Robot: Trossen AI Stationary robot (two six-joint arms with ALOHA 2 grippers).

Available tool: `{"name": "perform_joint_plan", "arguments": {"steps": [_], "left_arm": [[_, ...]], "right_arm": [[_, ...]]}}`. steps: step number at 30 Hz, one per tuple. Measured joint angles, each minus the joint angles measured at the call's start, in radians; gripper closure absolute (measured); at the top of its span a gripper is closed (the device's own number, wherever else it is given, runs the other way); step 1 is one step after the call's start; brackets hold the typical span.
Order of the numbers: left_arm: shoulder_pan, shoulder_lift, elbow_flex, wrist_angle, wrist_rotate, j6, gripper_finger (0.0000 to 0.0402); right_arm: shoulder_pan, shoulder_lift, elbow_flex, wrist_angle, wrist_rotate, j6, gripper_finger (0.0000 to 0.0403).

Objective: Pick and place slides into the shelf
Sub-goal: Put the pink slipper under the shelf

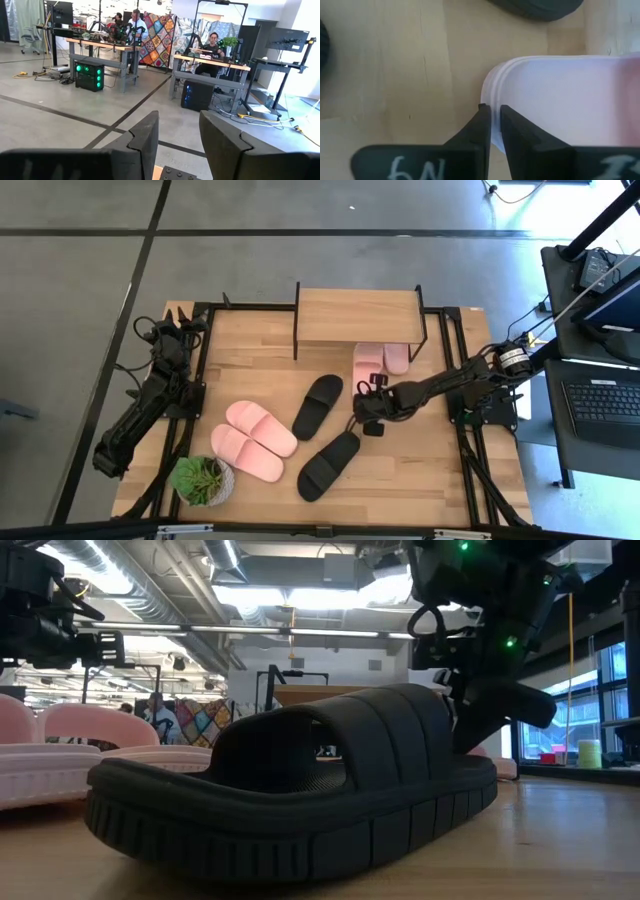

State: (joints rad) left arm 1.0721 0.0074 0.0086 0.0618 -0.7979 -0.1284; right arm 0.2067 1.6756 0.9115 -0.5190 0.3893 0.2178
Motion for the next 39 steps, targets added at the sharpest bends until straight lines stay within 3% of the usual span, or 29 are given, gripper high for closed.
{"name": "perform_joint_plan", "arguments": {"steps": [6,13,39], "left_arm": [[0.0,0.0,0.0,0.0,0.0,0.0,0.0267],[0.0,0.0,0.0,0.0,0.0,0.0,0.0267],[0.0,0.0,0.0,0.0,0.0,0.0,0.0267]], "right_arm": [[-0.034,0.0,0.0,-0.002,0.001,-0.013,0.0364],[-0.084,0.0,0.0,-0.028,0.014,-0.02,0.0396],[-0.316,0.001,0.0,-0.088,0.087,-0.063,0.0401]]}}
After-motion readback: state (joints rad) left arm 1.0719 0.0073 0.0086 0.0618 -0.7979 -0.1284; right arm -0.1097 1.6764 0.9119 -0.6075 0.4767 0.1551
